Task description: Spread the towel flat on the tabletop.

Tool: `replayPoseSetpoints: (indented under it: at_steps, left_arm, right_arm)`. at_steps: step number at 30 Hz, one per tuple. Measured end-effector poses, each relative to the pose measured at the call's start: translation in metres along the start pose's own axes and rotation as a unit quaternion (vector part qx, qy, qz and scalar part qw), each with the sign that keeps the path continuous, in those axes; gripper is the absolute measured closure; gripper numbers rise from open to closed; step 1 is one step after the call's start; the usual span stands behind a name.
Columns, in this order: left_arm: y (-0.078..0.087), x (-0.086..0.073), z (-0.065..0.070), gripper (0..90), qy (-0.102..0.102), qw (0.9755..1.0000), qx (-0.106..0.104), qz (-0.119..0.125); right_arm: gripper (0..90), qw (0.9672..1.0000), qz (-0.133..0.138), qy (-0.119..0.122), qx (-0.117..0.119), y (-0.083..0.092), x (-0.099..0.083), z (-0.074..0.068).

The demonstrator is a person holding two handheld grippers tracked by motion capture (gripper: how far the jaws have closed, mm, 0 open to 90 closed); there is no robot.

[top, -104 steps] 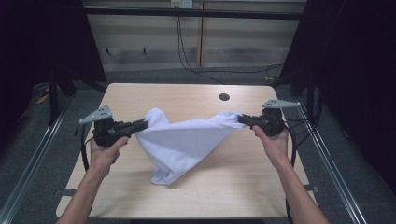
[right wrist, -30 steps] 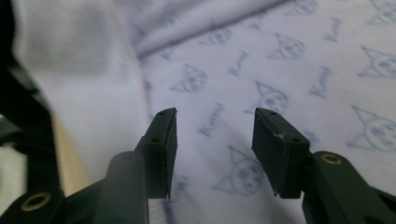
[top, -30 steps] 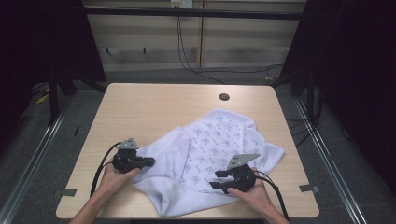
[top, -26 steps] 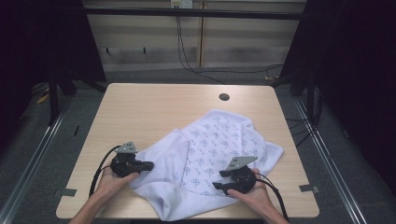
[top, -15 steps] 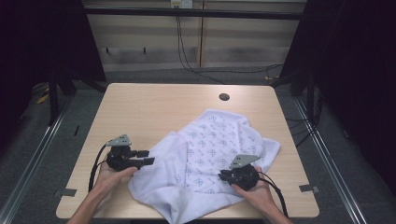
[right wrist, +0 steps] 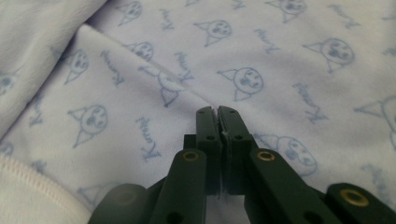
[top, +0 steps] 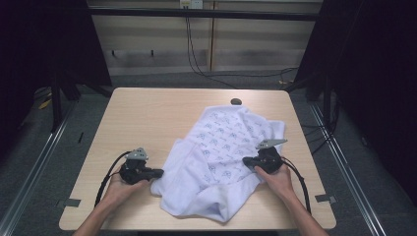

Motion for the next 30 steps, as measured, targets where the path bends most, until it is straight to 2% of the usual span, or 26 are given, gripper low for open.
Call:
replayPoseSetpoints:
  at_steps: [1, 3, 4, 6, 7, 8, 9, 11, 14, 16, 17, 19, 21, 22, 23, 25, 29, 30]
  left_arm:
    - [0.0, -0.002, 0.007, 89.9, -0.007, 0.9999, -0.007, -0.005]
    - [-0.001, -0.007, 0.021, 89.9, -0.006, 0.9995, -0.027, -0.018]
    - [0.0, -0.011, 0.029, 89.9, -0.015, 0.9989, -0.037, -0.024]
    - [0.002, -0.017, 0.043, 89.7, -0.022, 0.9979, -0.05, -0.033]
    - [0.004, -0.019, 0.046, 88.9, -0.022, 0.9978, -0.054, -0.032]
    - [0.005, -0.02, 0.048, 88.4, -0.022, 0.9977, -0.055, -0.032]
    - [0.007, -0.018, 0.047, 87.5, -0.022, 0.9978, -0.057, -0.023]
    - [0.007, -0.012, 0.042, 86.5, -0.01, 0.9981, -0.06, -0.006]
    - [0.001, -0.002, 0.032, 86.0, 0.004, 0.9984, -0.056, 0.008]
    - [-0.007, 0.001, 0.028, 86.0, 0.008, 0.9987, -0.051, 0.004]
    - [-0.011, 0.001, 0.026, 85.5, -0.004, 0.9993, -0.037, -0.007]
    - [-0.013, 0.001, 0.027, 84.8, -0.001, 0.9992, -0.04, -0.005]
    - [-0.012, 0.0, 0.027, 84.8, -0.001, 0.9994, -0.035, -0.002]
    - [-0.012, 0.0, 0.028, 84.8, -0.002, 0.9994, -0.033, -0.002]
    - [-0.012, 0.0, 0.028, 84.8, -0.004, 0.9995, -0.03, -0.003]
    - [-0.012, -0.001, 0.028, 84.8, 0.003, 0.9994, -0.035, -0.002]
    - [-0.011, -0.002, 0.027, 84.6, 0.008, 0.9991, -0.041, 0.001]
    - [-0.011, -0.002, 0.026, 84.5, 0.006, 0.9992, -0.04, 0.001]
  right_arm:
    - [87.7, 1.0, 0.001, -0.007, -0.004, -0.001, 0.001, 0.004]
    - [87.5, 0.9998, 0.005, -0.015, -0.011, -0.002, 0.003, 0.012]
    - [86.9, 0.9998, 0.005, -0.015, -0.014, -0.002, 0.003, 0.014]
    - [78.5, 0.9996, 0.004, -0.021, -0.02, 0.001, 0.003, 0.015]
    - [77.1, 0.9995, 0.012, -0.024, -0.017, 0.005, 0.005, 0.014]
    - [76.7, 0.9992, 0.024, -0.031, 0.002, 0.01, 0.009, 0.01]
    - [76.4, 0.999, 0.031, -0.032, 0.011, 0.015, 0.012, 0.005]
    - [77.0, 0.9971, 0.058, -0.031, 0.04, 0.027, 0.021, -0.012]
    - [78.9, 0.9927, 0.071, -0.003, 0.098, 0.04, 0.03, -0.059]
    - [79.1, 0.9887, 0.069, 0.012, 0.132, 0.041, 0.032, -0.086]
    - [79.0, 0.9857, 0.062, 0.024, 0.155, 0.039, 0.031, -0.104]
    - [78.3, 0.981, 0.053, 0.042, 0.182, 0.035, 0.031, -0.129]
    - [76.0, 0.9768, 0.041, 0.058, 0.202, 0.027, 0.031, -0.151]
    - [74.6, 0.9734, 0.037, 0.065, 0.217, 0.022, 0.031, -0.161]
    - [73.7, 0.9707, 0.033, 0.071, 0.227, 0.018, 0.032, -0.168]
    - [68.0, 0.9679, 0.014, 0.096, 0.232, 0.004, 0.031, -0.183]
    - [59.8, 0.9617, -0.01, 0.119, 0.247, -0.016, 0.027, -0.198]
    - [56.8, 0.9618, -0.018, 0.125, 0.243, -0.02, 0.024, -0.201]
Point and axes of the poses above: each handheld gripper's, and its own axes: y roughly backward along the jaws, x roughly out of its top, z roughly to its right, the point moved 6 cm from there along -y, roughly forward along the jaws, and after that the axes turned 4 degrees about y, right-handed, at the moved point
